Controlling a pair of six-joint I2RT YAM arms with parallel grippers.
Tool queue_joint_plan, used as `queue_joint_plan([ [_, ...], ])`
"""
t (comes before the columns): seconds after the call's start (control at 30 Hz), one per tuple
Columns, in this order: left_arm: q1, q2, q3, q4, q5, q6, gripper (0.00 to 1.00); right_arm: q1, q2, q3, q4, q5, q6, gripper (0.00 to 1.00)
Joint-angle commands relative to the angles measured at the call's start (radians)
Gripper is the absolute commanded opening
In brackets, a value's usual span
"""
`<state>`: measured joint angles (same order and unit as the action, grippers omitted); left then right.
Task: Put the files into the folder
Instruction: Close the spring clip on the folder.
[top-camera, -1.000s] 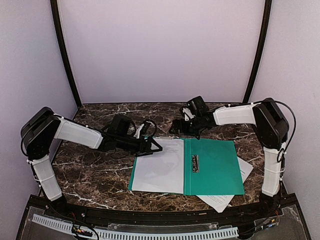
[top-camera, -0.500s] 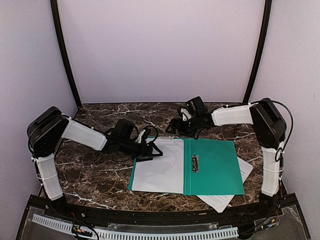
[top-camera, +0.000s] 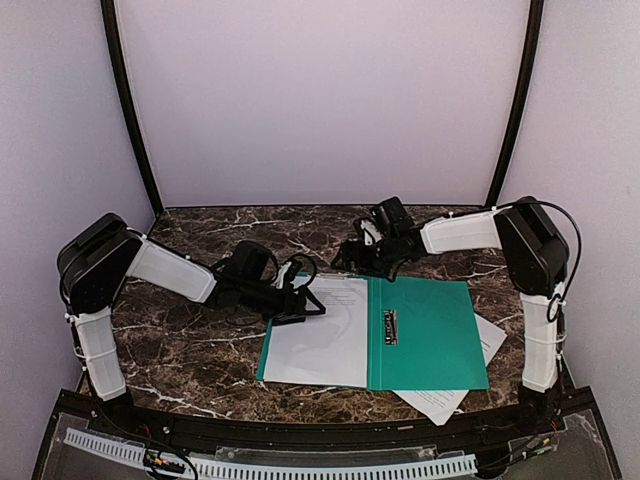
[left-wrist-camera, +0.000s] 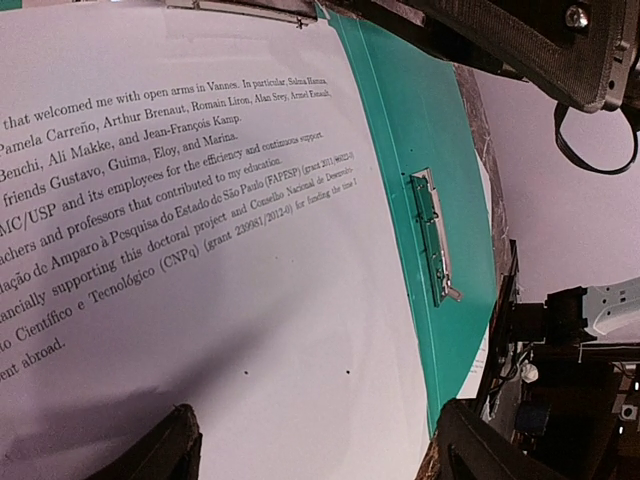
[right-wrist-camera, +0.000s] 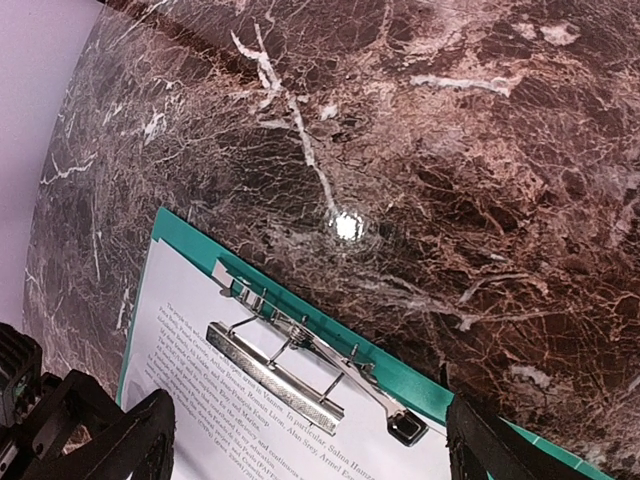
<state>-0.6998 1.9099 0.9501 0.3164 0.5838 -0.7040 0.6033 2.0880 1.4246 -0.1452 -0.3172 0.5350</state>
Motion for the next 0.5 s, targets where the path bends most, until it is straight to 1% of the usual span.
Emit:
queue_joint_plan([
  [0.0, -0.010, 0.019, 0.002, -0.043, -0.027, 0.011, 0.81, -0.005, 0.024, -0.010, 0.024, 0.001, 0.002, 0.91],
  [0.47, -0.012, 0.027, -0.004, -0.050, -0.038, 0.011, 0.81, -0.007, 0.049, -0.013, 0.028, -0.024, 0.009, 0.90],
])
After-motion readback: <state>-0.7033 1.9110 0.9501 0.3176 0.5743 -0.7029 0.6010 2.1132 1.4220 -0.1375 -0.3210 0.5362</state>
